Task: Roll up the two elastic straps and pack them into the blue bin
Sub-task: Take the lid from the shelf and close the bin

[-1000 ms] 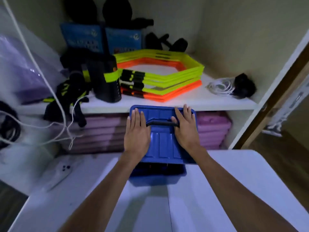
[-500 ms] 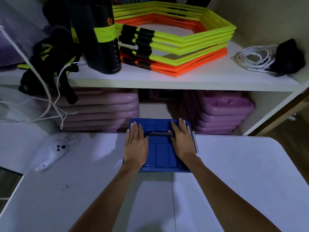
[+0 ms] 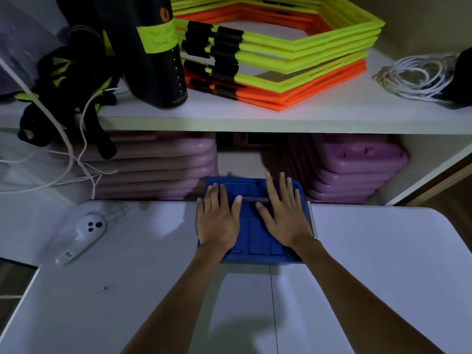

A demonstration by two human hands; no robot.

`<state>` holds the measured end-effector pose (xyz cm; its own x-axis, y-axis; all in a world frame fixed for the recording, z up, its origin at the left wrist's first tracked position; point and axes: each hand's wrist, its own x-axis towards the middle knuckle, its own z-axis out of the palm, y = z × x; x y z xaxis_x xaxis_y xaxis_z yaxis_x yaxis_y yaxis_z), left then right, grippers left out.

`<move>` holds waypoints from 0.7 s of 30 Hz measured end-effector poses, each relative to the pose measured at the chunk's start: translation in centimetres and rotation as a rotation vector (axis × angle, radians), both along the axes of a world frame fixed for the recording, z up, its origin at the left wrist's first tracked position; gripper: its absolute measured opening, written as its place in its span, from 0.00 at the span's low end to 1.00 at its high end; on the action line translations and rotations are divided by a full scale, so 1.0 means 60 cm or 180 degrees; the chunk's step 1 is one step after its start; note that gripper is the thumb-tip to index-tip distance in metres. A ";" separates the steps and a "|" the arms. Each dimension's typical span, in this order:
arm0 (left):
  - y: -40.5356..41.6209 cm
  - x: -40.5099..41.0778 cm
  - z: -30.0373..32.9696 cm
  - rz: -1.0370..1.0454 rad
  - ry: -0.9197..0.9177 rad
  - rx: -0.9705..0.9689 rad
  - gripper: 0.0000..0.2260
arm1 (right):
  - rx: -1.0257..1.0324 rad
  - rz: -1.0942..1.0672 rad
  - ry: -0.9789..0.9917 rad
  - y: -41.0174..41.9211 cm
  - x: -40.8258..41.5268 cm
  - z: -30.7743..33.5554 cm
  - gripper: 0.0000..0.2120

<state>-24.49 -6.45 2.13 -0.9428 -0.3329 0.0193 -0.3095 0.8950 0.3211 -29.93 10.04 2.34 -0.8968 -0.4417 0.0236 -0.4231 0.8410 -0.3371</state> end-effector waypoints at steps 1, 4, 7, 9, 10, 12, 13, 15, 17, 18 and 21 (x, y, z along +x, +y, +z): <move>0.002 -0.003 -0.002 0.0013 0.0013 -0.0205 0.29 | 0.0270 -0.0072 0.0057 -0.004 -0.001 -0.004 0.33; -0.007 -0.008 0.001 0.0082 0.0446 -0.0360 0.20 | 0.0640 -0.0126 0.0088 -0.014 0.001 -0.010 0.33; -0.031 -0.005 -0.006 0.0103 0.0754 -0.0447 0.20 | 0.0587 -0.0136 0.0187 -0.014 0.005 -0.013 0.31; -0.049 0.001 -0.005 0.0334 0.0589 -0.0300 0.30 | 0.0614 -0.0139 0.0220 -0.013 0.005 -0.016 0.30; -0.060 0.004 -0.006 0.0508 0.0375 -0.0141 0.37 | 0.0630 -0.0139 0.0230 -0.013 0.005 -0.017 0.30; -0.078 0.012 -0.017 0.0821 -0.0168 0.0395 0.49 | 0.0669 -0.0128 0.0236 -0.014 0.007 -0.018 0.30; -0.084 0.013 -0.021 0.0936 -0.0361 0.0942 0.53 | 0.0678 -0.0125 0.0230 -0.014 0.006 -0.018 0.31; -0.086 0.014 -0.019 0.1076 -0.0378 0.2410 0.57 | 0.0684 -0.0124 0.0216 -0.014 0.006 -0.017 0.32; -0.080 0.015 -0.012 0.1008 -0.0037 0.3060 0.49 | 0.0660 -0.0123 0.0230 -0.014 0.007 -0.017 0.32; -0.077 0.015 -0.007 0.0878 0.0132 0.2947 0.43 | 0.0652 -0.0124 0.0235 -0.014 0.007 -0.017 0.32; -0.070 0.008 -0.002 0.0468 0.0368 0.2291 0.37 | 0.0671 -0.0143 0.0224 -0.015 0.007 -0.018 0.31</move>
